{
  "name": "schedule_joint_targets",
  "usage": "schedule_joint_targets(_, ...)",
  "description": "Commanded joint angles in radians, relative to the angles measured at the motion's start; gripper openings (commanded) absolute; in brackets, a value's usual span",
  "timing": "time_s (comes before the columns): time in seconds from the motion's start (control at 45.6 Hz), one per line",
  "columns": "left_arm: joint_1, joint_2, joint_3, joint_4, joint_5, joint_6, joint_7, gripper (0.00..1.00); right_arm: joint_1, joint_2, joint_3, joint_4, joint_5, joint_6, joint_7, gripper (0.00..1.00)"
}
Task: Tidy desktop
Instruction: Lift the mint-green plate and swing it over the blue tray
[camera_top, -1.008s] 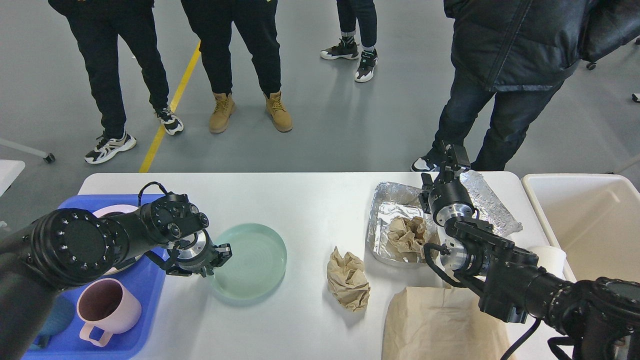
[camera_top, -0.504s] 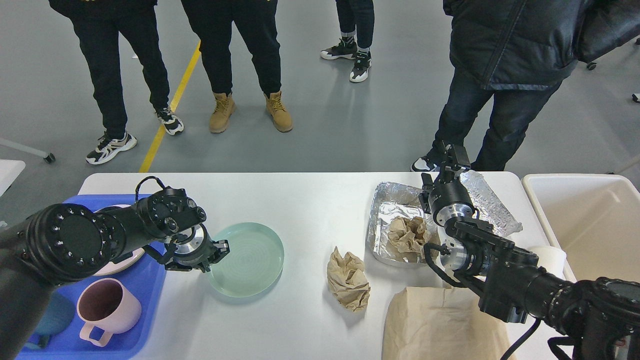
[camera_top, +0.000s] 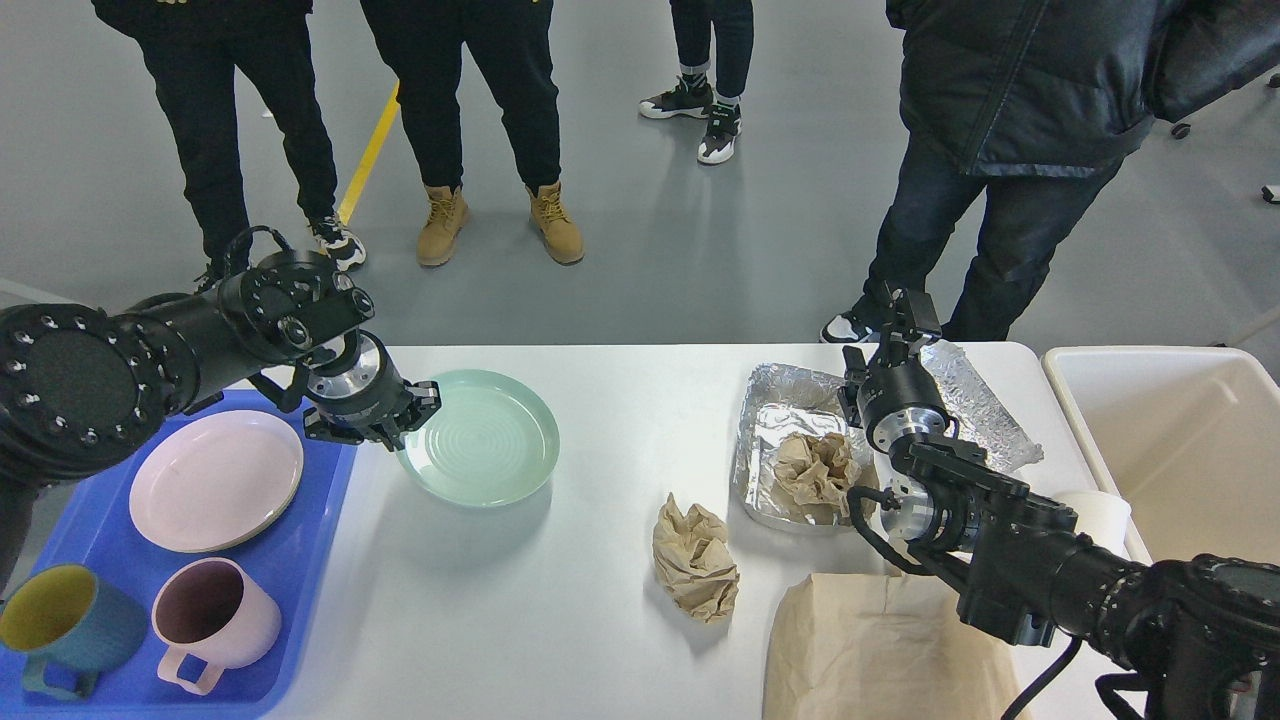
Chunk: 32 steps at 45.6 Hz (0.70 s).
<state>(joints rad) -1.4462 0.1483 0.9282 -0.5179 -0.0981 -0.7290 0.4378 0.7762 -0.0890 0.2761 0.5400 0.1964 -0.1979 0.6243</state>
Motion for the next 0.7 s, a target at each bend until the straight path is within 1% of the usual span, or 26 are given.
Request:
schedule_joint_targets(0.0,-0.065,0.031,-0.003,-0.016,0.000,-0.085,0.001,0.00,0.000,0.000,0.000,0.000,0.000,0.000,0.000,1.00)
schedule_joint_targets(0.11,-0.123,0.063,-0.019,-0.048,-0.002,-0.177,0.001,0.00,0.000,0.000,0.000,0.000,0.000,0.000,0.000,1.00)
schedule_joint_targets(0.131,-0.141,0.080,-0.022,-0.054,-0.002,-0.211,0.001,0.00,0.000,0.000,0.000,0.000,0.000,0.000,0.000,1.00)
schedule_joint_targets(0.175,-0.158,0.102,-0.025,-0.056,-0.002,-0.231,-0.001,0.00,0.000,0.000,0.000,0.000,0.000,0.000,0.000,1.00)
schedule_joint_targets(0.482,-0.293,0.243,-0.108,-0.056,-0.002,-0.231,0.001,0.00,0.000,0.000,0.000,0.000,0.000,0.000,0.000,1.00)
schedule_joint_targets(0.679,-0.359,0.257,-0.103,-0.056,-0.002,-0.231,0.001,0.00,0.000,0.000,0.000,0.000,0.000,0.000,0.000,1.00)
